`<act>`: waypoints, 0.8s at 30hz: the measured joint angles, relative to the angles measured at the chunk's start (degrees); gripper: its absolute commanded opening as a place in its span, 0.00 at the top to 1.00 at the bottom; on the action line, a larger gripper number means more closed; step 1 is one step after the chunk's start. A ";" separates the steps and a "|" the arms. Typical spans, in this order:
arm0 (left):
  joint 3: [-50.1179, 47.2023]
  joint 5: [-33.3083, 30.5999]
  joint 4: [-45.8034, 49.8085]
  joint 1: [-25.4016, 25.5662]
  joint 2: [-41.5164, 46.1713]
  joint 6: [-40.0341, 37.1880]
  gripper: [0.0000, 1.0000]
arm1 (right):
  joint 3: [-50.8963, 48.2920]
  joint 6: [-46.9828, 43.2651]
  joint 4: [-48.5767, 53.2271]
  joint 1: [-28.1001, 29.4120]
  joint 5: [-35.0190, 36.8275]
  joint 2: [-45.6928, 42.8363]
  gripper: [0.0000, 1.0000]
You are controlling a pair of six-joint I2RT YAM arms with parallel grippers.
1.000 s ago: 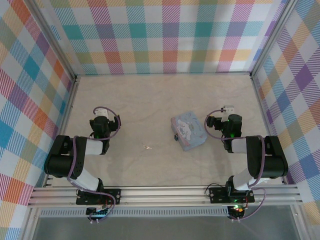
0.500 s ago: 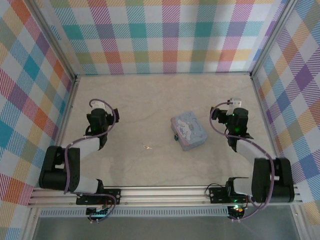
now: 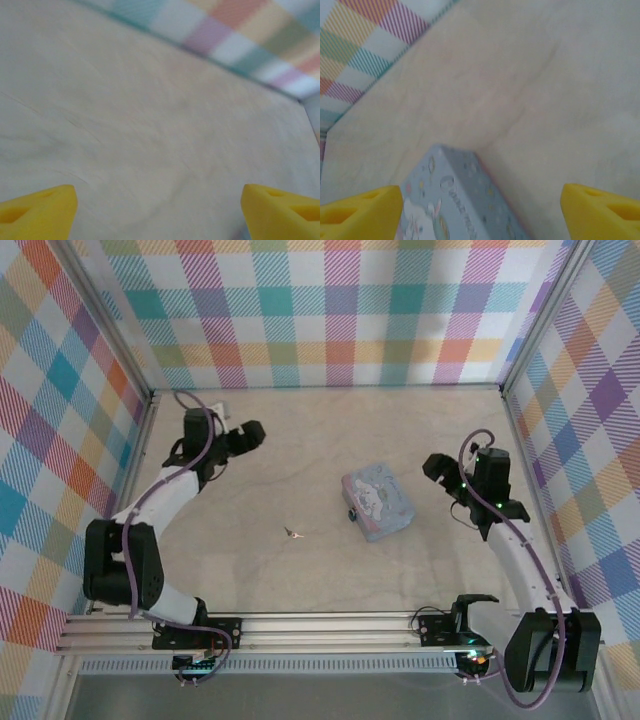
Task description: Unlock the padlock with the key
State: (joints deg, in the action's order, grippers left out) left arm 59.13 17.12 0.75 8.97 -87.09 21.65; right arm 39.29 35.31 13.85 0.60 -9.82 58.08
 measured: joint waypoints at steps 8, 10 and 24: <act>13.18 8.13 10.49 14.29 -14.84 -2.73 0.17 | -5.92 6.47 12.44 2.19 -4.04 -7.37 0.21; 17.42 9.49 12.11 16.72 -18.18 -3.54 0.18 | -8.87 8.31 13.27 3.32 -4.81 -8.96 0.22; 35.67 15.82 23.17 24.33 -35.45 -8.00 0.28 | -16.48 18.32 8.07 12.13 -6.25 -11.30 0.26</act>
State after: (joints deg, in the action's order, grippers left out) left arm 94.80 32.95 23.92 33.30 -122.54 13.65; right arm 22.81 53.63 21.91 12.73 -16.08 46.78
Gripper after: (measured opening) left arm 0.736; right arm 0.746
